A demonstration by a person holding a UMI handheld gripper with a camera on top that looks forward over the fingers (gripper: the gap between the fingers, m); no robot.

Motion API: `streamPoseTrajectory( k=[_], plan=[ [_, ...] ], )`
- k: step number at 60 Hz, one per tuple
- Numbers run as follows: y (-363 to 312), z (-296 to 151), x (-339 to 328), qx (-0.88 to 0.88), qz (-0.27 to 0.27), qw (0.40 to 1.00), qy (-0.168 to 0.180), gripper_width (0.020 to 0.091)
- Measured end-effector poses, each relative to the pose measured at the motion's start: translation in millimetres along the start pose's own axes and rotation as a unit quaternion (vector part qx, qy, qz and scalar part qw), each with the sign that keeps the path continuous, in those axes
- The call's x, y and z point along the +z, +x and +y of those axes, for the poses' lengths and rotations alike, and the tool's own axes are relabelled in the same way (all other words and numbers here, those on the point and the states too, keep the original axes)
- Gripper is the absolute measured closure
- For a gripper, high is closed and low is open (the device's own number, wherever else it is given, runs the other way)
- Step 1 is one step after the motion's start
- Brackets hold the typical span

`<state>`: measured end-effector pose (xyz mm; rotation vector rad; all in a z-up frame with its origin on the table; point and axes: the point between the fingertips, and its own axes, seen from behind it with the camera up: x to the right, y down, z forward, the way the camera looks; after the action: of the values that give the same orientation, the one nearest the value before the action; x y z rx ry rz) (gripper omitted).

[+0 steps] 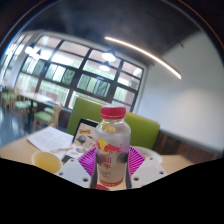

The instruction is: Pour water

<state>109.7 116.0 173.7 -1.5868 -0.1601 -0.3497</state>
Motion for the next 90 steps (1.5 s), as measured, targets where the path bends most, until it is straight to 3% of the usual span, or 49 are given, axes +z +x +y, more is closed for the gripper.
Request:
streamPoseTrajectory(
  k=[4,6,11,22,26,43,46,53,60,69,82,90],
  plan=[
    [0,44,-15,0.116,-0.028,0.993,-0.005,0.0715],
    [-7,38,17,0.125,-0.041,0.991,-0.016,0.0715],
    [-13,58,19,0.145,-0.054,0.988,-0.01,0.0716],
    [-26,98,24,0.153,-0.077,0.984,-0.056,0.0711],
    [-32,107,24,0.174,-0.082,0.979,-0.074,0.071],
    [-30,103,24,0.155,-0.082,0.981,-0.078,0.0708],
    [-30,105,24,0.155,-0.082,0.981,-0.077,0.0685],
    [-27,104,21,0.153,-0.078,0.982,-0.074,0.0556],
    [-23,105,2,0.131,-0.075,0.985,-0.081,0.0273],
    [-12,87,-55,0.112,-0.062,0.989,-0.073,0.0268],
    [-7,40,-188,0.115,-0.043,0.992,-0.034,0.0271],
    [-22,26,-267,0.139,-0.061,0.988,-0.016,0.0274]
  ],
)
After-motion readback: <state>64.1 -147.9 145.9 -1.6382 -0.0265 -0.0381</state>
